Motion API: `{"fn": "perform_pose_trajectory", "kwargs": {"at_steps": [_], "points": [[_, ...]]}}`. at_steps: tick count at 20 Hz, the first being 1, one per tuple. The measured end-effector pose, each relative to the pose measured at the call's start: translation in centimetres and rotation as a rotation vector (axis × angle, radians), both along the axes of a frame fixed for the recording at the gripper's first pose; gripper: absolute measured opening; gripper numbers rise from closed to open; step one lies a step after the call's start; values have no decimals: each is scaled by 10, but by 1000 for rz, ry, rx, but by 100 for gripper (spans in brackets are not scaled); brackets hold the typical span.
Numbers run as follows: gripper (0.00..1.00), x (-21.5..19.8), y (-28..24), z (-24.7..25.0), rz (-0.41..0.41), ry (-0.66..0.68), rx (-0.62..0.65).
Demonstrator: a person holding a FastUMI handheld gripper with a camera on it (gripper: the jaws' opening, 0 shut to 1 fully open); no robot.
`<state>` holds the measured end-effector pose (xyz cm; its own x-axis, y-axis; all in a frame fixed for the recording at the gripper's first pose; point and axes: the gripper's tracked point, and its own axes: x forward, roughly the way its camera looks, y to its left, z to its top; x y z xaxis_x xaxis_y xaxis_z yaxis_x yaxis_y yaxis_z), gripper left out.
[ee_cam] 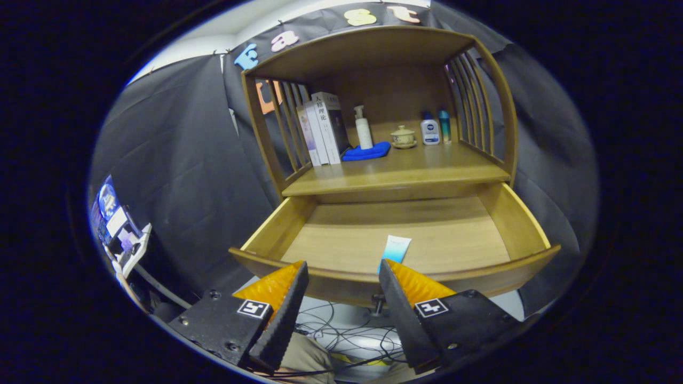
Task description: Pull open the drawer, take out the items inside it, and place them on the countertop above the cabinet.
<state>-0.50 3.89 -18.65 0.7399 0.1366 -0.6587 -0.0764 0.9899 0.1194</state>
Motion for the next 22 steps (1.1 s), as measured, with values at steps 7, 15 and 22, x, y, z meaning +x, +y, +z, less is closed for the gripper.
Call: {"fn": "perform_pose_trajectory", "kwargs": {"at_steps": [7,15,22], "points": [[85,40,-29,-61,-119,412,-67],[85,76,-44,-101,-200,624,-129],[82,86,-52,-135,-254,772,-147]]}}
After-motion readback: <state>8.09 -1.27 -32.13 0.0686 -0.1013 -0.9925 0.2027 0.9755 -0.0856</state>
